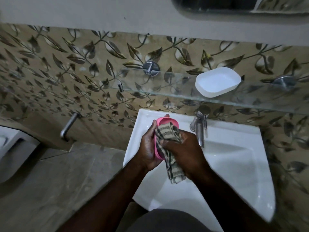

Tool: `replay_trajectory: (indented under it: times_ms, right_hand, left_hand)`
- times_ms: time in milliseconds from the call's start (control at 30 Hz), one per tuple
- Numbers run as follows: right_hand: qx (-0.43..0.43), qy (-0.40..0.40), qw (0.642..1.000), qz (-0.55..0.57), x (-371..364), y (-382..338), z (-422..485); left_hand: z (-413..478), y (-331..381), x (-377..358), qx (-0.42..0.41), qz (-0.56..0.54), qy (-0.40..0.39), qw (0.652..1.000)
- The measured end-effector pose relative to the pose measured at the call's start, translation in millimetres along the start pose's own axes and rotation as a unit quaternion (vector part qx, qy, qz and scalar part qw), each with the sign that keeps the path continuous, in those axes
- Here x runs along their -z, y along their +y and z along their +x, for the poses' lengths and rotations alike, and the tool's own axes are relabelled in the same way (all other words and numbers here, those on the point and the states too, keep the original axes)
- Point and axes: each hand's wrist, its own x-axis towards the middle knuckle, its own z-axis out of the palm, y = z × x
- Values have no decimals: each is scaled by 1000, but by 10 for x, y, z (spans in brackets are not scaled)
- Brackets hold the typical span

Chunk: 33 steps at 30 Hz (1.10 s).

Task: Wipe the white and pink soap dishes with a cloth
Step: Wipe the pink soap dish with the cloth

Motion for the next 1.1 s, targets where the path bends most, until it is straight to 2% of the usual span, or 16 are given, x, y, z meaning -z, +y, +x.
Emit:
replay_trajectory:
  times_ms: [100,233,333,433,500,567,700,767,900,1000,1100]
  right_hand:
    - [-22,-15,999,40,-52,-13,27]
    - [11,61,988,139,-129,-233,308]
    - [32,75,991,103,-250,-225,285]
    - [4,10,1000,10,-313,-103,75]
    - [-29,-8,1000,-9,-314,-104,76]
    - [-32,21,999,23,-299,-191,204]
    - [-17,151,980,125,-348,-315,409]
    - [-6,167,983,75,-413,-224,254]
    - [-11,54,996,-66,-446,-87,-116]
    - [-21,66,997,-27,-372,-220,80]
    - [0,142,988,58,-372,-417,340]
  left_hand:
    - [-1,58,9,2,-5,-4,1000]
    - [-5,53,13,10,-13,-36,999]
    - [50,143,75,13,-9,-27,1000]
    - [90,317,157,33,-3,-15,999]
    - [125,371,194,38,0,-5,999]
    - [131,337,162,52,-24,-10,998]
    - [126,234,96,76,-26,-28,996]
    - [126,286,101,78,-28,-34,996]
    - [152,398,202,94,-3,-21,995]
    - [173,363,150,90,5,-13,996]
    - [208,265,74,70,22,-42,996]
